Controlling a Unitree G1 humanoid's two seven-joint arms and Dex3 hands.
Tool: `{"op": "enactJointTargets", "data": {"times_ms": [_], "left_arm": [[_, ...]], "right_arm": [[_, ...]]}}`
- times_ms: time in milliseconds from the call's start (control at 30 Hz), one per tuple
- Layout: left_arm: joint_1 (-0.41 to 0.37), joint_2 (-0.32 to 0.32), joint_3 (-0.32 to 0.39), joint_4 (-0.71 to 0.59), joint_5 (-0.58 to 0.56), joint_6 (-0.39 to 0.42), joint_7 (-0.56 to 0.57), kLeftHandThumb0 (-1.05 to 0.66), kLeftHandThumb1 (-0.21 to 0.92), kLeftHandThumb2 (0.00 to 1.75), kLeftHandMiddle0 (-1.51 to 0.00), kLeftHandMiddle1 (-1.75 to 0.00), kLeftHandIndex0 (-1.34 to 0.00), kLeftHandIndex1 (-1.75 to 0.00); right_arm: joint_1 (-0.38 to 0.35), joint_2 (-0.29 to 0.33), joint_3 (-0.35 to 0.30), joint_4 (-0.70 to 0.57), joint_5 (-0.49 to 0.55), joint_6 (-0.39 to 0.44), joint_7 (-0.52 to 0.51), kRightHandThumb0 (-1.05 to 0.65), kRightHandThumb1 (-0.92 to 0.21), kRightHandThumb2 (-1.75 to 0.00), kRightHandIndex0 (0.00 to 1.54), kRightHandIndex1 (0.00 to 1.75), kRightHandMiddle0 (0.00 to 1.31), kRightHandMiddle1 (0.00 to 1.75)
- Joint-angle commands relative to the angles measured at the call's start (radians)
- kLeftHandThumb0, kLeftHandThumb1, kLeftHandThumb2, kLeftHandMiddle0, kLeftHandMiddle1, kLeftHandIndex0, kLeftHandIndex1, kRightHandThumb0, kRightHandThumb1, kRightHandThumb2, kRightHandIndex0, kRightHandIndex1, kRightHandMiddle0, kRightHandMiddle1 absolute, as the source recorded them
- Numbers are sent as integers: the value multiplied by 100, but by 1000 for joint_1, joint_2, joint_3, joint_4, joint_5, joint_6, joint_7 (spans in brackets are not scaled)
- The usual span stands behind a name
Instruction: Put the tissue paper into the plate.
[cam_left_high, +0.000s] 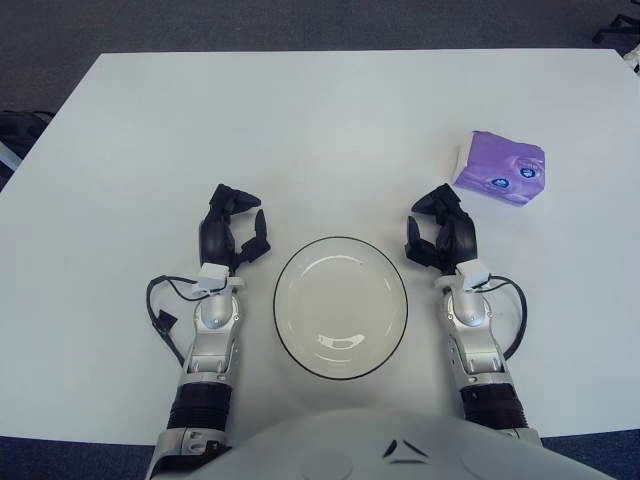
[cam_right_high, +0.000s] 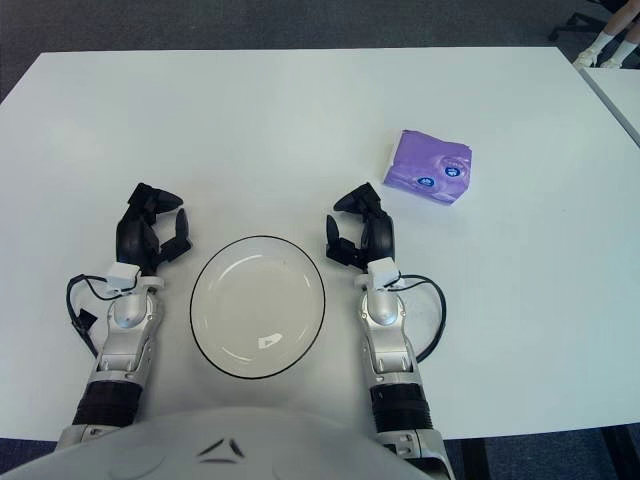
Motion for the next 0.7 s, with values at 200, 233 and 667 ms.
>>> {"op": "enactJointTargets", "data": {"times_ms": [200,233,667], "left_arm": [[89,-26,-14,105,16,41,8,-42,50,110,-75,-175,-47,-175],[88,-26,-15,106,17,40,8,-42,50,110,-75,-175,-47,-175],[86,-32,-19,112,17,37,8,-42,52,107,-76,-175,-45,-175]], "right_arm": [[-69,-119,-36,39,-75,-245,-14,-42,-52,-107,78,172,45,175],[-83,-126,-41,49,-87,-279,-26,-42,-52,-107,78,173,45,175],[-219,-230,-110,146,-149,-513,-70,-36,-85,-62,38,132,23,175]]}}
